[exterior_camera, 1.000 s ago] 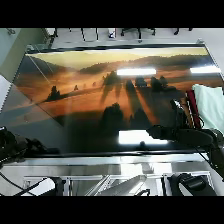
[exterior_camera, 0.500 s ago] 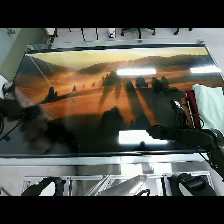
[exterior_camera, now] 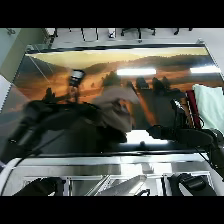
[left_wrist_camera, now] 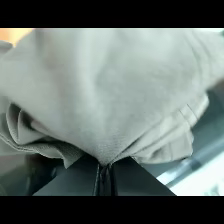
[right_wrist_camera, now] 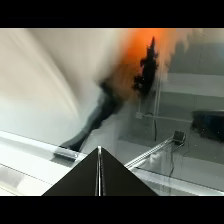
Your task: Fold the shirts.
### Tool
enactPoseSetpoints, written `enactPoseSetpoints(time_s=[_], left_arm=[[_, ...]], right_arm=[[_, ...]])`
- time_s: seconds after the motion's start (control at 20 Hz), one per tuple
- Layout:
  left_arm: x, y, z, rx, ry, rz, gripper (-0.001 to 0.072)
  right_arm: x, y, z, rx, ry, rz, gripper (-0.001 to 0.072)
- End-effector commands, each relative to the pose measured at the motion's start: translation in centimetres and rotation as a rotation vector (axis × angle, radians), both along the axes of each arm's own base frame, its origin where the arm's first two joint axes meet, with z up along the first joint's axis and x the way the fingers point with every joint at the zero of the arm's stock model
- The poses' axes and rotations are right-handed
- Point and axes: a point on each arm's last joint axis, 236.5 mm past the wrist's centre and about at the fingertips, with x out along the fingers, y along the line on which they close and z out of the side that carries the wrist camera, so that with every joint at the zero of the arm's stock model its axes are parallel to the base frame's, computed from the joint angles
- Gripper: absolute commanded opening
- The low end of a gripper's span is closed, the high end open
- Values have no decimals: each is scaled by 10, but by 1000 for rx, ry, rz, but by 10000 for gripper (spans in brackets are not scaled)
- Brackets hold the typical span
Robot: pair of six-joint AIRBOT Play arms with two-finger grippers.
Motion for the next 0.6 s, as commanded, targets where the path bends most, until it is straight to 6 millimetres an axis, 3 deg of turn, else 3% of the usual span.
enactPoseSetpoints(time_s=[0.0,0.05,0.1,0.2,0.3,0.4,0.55], left_arm=[[-19,-54,-50,20,82,-77,45],[-15,-58,-60,26,91,-73,325],[-8,-57,-65,32,106,-51,676],[6,-39,-58,62,143,-6,701],[17,-4,-46,123,183,23,701],[18,46,-43,179,246,79,701],[5,116,-74,188,325,224,701]], right_arm=[[1,-1,0,-1,-1,-3,29],[1,-2,0,-3,-2,-6,32],[5,-5,4,-1,-10,-18,65],[13,-15,16,0,-23,-46,373],[23,-34,31,-9,-44,-87,404],[26,-55,34,-32,-42,-113,405],[7,-65,15,-43,61,-96,405]])
